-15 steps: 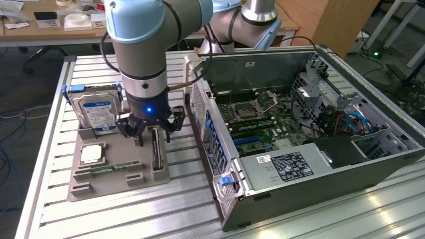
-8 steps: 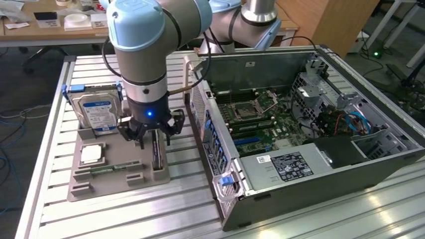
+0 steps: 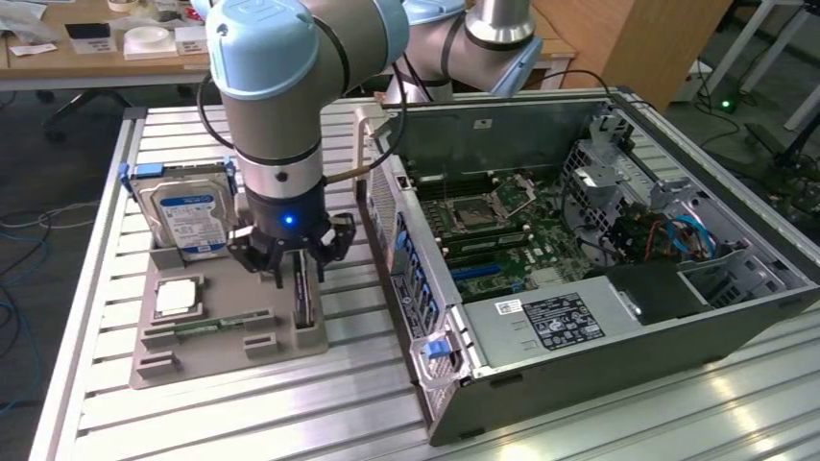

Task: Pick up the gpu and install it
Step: 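Pick up the gpu and move the gpu toward the slot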

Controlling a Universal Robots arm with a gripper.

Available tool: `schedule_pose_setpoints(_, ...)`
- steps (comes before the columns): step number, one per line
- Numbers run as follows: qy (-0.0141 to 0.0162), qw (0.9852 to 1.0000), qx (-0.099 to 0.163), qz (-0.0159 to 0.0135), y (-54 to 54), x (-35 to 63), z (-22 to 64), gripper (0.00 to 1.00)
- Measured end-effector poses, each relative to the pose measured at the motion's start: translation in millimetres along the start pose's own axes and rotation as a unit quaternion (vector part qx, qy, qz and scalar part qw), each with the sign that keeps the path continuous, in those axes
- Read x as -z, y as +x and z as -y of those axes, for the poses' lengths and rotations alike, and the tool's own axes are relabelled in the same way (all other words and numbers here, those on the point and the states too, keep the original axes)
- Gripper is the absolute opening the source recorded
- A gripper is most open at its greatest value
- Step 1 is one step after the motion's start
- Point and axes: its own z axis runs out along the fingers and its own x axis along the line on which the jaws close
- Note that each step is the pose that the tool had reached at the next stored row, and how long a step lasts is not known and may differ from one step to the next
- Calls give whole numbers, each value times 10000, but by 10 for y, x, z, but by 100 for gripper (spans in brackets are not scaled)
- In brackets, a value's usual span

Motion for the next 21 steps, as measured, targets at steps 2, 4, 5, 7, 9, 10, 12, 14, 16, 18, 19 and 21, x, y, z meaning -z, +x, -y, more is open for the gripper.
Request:
schedule_pose_setpoints(2, 1, 10000, 0, 0, 0, 0, 0, 52)
schedule_pose_setpoints(4, 2, 10000, 0, 0, 0, 0, 0, 46)
schedule_pose_setpoints(5, 2, 10000, 0, 0, 0, 0, 0, 41)
schedule_pose_setpoints(7, 2, 10000, 0, 0, 0, 0, 0, 34)
schedule_pose_setpoints(9, 2, 10000, 0, 0, 0, 0, 0, 34)
schedule_pose_setpoints(10, 2, 10000, 0, 0, 0, 0, 0, 34)
schedule_pose_setpoints(12, 2, 10000, 0, 0, 0, 0, 0, 34)
schedule_pose_setpoints(14, 2, 10000, 0, 0, 0, 0, 0, 34)
schedule_pose_setpoints(16, 2, 10000, 0, 0, 0, 0, 0, 33)
schedule_pose_setpoints(18, 2, 10000, 0, 0, 0, 0, 0, 28)
schedule_pose_setpoints(19, 2, 10000, 0, 0, 0, 0, 0, 28)
schedule_pose_setpoints(21, 2, 10000, 0, 0, 0, 0, 0, 28)
